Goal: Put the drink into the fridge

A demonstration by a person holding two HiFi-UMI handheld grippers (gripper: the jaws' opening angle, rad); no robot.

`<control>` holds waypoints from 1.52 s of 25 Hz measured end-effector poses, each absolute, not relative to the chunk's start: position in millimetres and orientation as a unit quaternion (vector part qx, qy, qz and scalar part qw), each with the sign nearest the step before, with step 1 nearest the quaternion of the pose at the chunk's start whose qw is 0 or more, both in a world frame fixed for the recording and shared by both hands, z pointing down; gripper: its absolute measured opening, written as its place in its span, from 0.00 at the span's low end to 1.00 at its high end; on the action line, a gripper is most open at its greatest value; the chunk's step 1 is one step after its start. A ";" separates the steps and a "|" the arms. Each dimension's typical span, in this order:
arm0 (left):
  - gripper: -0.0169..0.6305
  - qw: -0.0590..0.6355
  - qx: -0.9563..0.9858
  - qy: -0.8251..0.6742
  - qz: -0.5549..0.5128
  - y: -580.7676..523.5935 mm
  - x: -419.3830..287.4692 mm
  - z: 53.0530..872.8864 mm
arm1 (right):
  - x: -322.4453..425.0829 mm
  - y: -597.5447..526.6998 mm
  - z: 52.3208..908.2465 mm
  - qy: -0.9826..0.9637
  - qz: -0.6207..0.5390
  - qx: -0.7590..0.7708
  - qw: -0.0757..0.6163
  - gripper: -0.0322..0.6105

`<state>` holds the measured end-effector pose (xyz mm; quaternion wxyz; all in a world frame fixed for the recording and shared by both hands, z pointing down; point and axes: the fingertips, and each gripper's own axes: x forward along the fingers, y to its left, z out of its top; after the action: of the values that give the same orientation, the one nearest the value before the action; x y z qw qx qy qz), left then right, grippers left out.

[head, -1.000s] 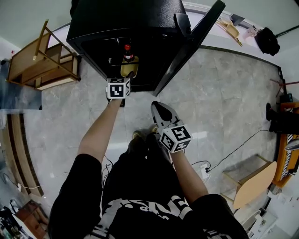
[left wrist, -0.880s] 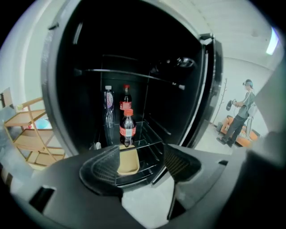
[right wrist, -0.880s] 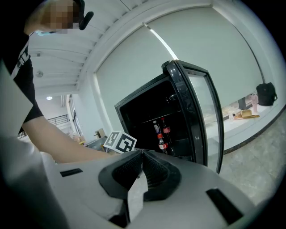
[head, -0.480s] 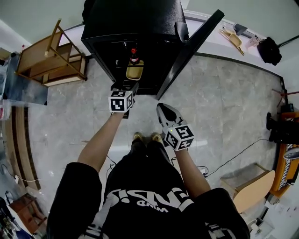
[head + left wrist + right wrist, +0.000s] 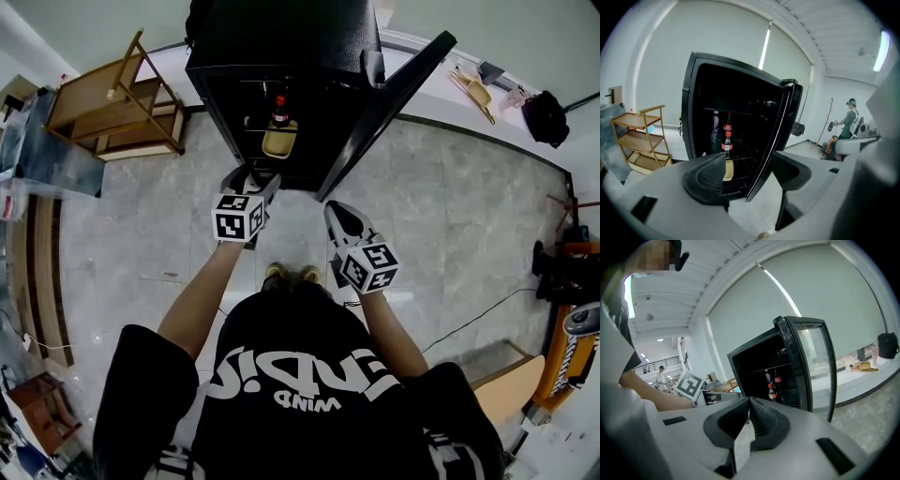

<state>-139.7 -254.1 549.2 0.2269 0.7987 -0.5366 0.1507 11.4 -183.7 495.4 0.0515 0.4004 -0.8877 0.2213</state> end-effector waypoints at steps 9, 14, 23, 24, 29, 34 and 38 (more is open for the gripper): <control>0.50 0.220 0.801 -0.544 0.116 -218.9 -141.4 504.6 | 12.7 -188.4 478.9 -0.897 0.214 0.384 0.051 0.09; 0.50 0.212 0.802 -0.549 0.101 -206.9 -142.9 484.0 | 19.4 -192.2 465.8 -0.900 0.202 0.384 0.047 0.09; 0.50 0.189 0.805 -0.555 0.088 -181.2 -145.2 454.9 | 38.9 -191.9 452.6 -0.898 0.191 0.394 0.041 0.09; 0.50 0.186 0.805 -0.557 0.085 -177.9 -144.2 452.4 | 41.1 -191.2 450.3 -0.897 0.192 0.396 0.038 0.09; 0.40 0.170 0.802 -0.568 0.071 -159.3 -142.2 441.2 | 46.9 -184.7 442.0 -0.894 0.195 0.402 0.025 0.09; 0.23 0.169 0.792 -0.584 0.062 -146.1 -148.9 435.6 | 51.2 -180.5 441.2 -0.894 0.189 0.405 0.030 0.09; 0.08 0.175 0.782 -0.595 0.059 -137.3 -155.8 438.7 | 53.1 -175.9 442.9 -0.892 0.189 0.409 0.034 0.09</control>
<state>-155.8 -137.3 438.7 0.1754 0.7822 -0.5949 0.0595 53.1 -175.9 442.9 0.0342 0.4093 -0.8919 0.1892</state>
